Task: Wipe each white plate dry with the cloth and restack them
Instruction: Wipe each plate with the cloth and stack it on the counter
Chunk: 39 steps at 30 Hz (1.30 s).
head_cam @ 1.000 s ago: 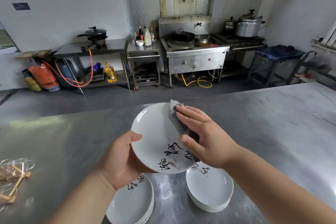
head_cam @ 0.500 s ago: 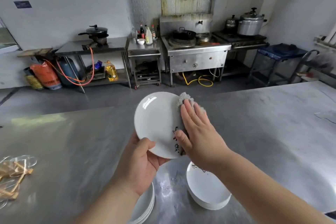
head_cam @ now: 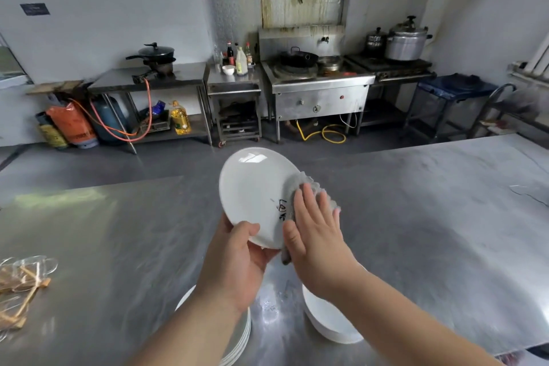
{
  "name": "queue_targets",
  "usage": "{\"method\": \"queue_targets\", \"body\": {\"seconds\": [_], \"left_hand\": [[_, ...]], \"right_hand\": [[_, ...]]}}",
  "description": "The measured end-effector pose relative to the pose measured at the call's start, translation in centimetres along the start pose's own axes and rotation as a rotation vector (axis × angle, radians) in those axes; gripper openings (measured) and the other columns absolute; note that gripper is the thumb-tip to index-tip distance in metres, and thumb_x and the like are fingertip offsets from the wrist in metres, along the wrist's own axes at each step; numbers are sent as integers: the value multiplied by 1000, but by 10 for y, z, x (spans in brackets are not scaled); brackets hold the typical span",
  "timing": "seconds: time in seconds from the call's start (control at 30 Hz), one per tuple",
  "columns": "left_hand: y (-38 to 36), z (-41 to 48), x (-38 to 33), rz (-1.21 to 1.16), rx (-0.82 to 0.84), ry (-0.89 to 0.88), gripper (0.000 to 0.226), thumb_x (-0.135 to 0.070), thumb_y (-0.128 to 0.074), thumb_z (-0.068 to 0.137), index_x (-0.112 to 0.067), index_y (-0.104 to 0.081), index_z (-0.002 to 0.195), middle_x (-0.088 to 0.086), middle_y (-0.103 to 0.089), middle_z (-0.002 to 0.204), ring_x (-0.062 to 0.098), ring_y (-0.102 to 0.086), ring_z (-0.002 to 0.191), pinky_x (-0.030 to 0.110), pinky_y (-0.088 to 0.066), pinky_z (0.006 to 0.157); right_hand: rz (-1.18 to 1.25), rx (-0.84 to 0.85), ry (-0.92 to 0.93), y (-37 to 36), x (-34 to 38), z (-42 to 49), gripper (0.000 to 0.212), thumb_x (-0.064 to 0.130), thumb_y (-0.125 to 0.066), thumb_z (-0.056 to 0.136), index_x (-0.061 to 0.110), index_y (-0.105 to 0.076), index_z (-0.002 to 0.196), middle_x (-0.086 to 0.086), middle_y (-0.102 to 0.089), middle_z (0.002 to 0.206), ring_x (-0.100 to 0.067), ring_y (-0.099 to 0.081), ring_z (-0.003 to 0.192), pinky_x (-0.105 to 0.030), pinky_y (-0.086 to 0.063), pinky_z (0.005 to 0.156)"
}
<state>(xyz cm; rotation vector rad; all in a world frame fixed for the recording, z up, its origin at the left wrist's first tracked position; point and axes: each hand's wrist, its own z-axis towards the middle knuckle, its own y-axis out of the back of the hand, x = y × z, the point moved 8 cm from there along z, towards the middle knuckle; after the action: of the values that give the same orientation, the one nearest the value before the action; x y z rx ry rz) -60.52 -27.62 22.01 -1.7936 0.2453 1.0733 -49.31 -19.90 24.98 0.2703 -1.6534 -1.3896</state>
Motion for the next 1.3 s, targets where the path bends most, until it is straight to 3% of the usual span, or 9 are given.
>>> {"method": "queue_targets", "body": {"seconds": [0.1,0.23,0.37,0.43,0.57,0.77,1.0,1.13,1.3], "left_hand": [[-3,-10,6,37,-50,44,51,-11,-58,79,-18,-63,129,19,-76,108,33,-76,76,34,-55,52],[5,-20,15,140,-64,91,32,-13,-56,86,-13,-57,118,8,-70,68,24,-64,48,29,-49,44],[7,-20,11,23,3,97,62,-4,-52,81,-11,-59,142,24,-71,131,43,-72,114,55,-60,79],[13,-25,9,-17,18,118,60,-2,-54,81,-12,-63,140,25,-67,137,45,-69,121,63,-60,83],[33,-29,-8,132,-90,100,34,-14,-56,97,-13,-70,128,23,-74,123,39,-77,102,52,-62,68],[58,-28,-40,731,-228,129,47,-48,-38,113,-16,-71,105,12,-76,79,27,-70,64,35,-53,55],[68,-16,-45,1343,-262,160,69,-65,-22,106,-11,-61,90,8,-70,70,23,-70,68,27,-48,62],[67,-10,-43,1299,-225,200,66,-67,-19,105,-15,-57,90,5,-68,51,20,-65,48,23,-44,47],[72,-9,-24,935,-205,117,63,-74,-37,91,-20,-62,114,6,-78,80,35,-79,82,45,-66,73]], "right_hand": [[76,-53,105,-14,10,-16,98,75,14,93,10,5,166,0,19,172,-11,35,152,-41,13,128],[162,-122,207,-30,20,-43,72,72,-4,102,38,-15,165,29,16,167,-10,30,155,-44,2,130],[86,-210,112,2,-7,-17,66,58,-10,105,29,-28,163,8,-2,174,-5,18,157,-40,-1,130],[179,-206,11,17,-24,-3,63,57,-23,107,29,-24,163,7,-14,172,-8,-6,157,-29,-15,124],[311,-120,-193,31,-48,7,48,54,-57,97,47,-46,143,22,-64,119,-12,-65,108,-29,-54,84],[271,286,-249,25,-59,3,25,59,-64,89,34,-69,91,9,-77,76,-18,-75,65,-28,-57,55],[336,230,-352,4,-79,8,40,64,-54,97,30,-73,91,3,-78,88,-24,-75,90,-44,-58,93],[520,189,-391,1,-84,9,61,81,-37,85,33,-71,102,-4,-78,99,-32,-73,100,-53,-56,99],[785,95,-377,7,-78,13,70,87,-34,80,35,-67,114,-5,-76,108,-33,-70,109,-51,-52,105]]}}
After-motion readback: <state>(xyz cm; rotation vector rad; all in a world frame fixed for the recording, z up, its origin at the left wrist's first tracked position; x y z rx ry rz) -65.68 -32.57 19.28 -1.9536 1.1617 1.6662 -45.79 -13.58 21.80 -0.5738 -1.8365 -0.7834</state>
